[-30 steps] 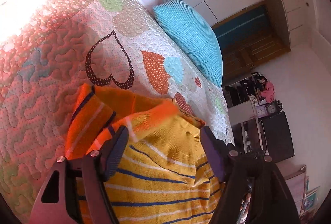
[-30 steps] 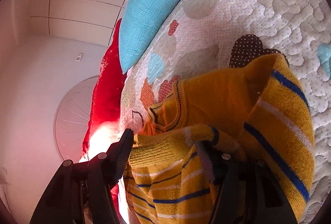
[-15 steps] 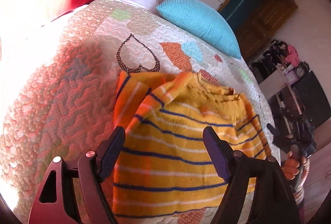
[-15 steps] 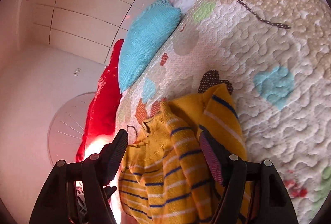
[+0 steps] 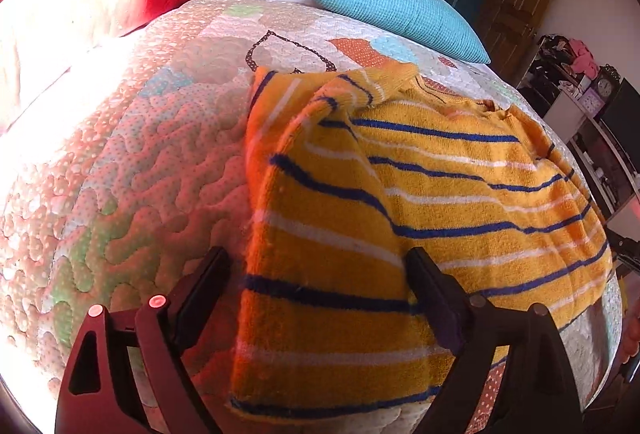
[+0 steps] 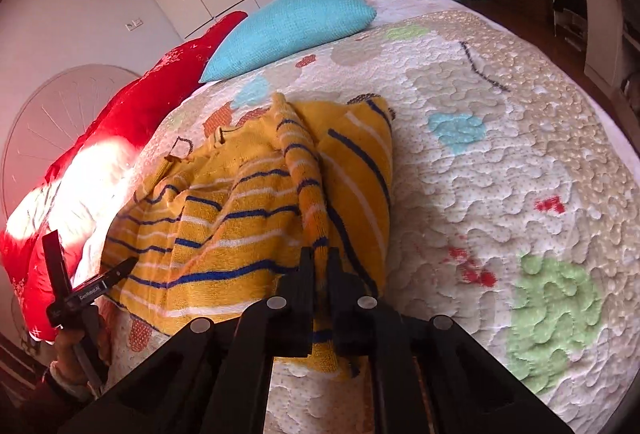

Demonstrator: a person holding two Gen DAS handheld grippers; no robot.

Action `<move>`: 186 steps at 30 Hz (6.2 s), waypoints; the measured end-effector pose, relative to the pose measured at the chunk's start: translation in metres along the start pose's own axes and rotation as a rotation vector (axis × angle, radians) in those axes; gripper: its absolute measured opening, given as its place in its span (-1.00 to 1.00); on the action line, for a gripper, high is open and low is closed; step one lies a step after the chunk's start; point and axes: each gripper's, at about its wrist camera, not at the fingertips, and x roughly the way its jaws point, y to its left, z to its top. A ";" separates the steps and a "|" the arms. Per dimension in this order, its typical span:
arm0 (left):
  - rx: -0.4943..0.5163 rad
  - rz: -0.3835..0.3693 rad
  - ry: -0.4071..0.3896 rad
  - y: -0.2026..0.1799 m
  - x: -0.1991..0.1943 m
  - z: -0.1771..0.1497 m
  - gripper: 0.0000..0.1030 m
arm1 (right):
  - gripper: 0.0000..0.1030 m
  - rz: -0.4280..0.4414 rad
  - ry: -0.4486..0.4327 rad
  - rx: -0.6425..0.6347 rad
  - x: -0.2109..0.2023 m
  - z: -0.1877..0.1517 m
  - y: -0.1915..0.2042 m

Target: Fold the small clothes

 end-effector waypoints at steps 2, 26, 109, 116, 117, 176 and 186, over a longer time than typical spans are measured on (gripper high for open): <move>-0.001 0.000 0.001 0.000 0.000 0.000 0.76 | -0.90 -0.095 -0.024 0.014 -0.008 0.002 -0.015; -0.002 -0.025 -0.002 0.001 0.001 -0.001 0.86 | -0.89 -0.098 0.127 -0.130 0.112 0.091 0.039; -0.124 0.105 0.004 0.058 -0.017 0.012 0.66 | 0.44 0.127 -0.104 -0.086 0.108 0.010 0.088; -0.098 0.153 -0.038 0.054 -0.013 0.002 0.83 | 0.44 0.122 -0.103 -0.090 0.108 0.010 0.089; -0.092 0.166 -0.036 0.054 -0.012 0.003 0.86 | 0.44 0.121 -0.102 -0.090 0.108 0.010 0.089; -0.207 0.025 -0.082 0.078 -0.021 0.004 1.00 | 0.54 -0.339 -0.008 -0.070 0.019 -0.014 0.040; -0.243 -0.191 -0.073 0.073 -0.037 -0.006 0.99 | 0.50 -0.204 -0.002 -0.220 0.016 -0.013 0.127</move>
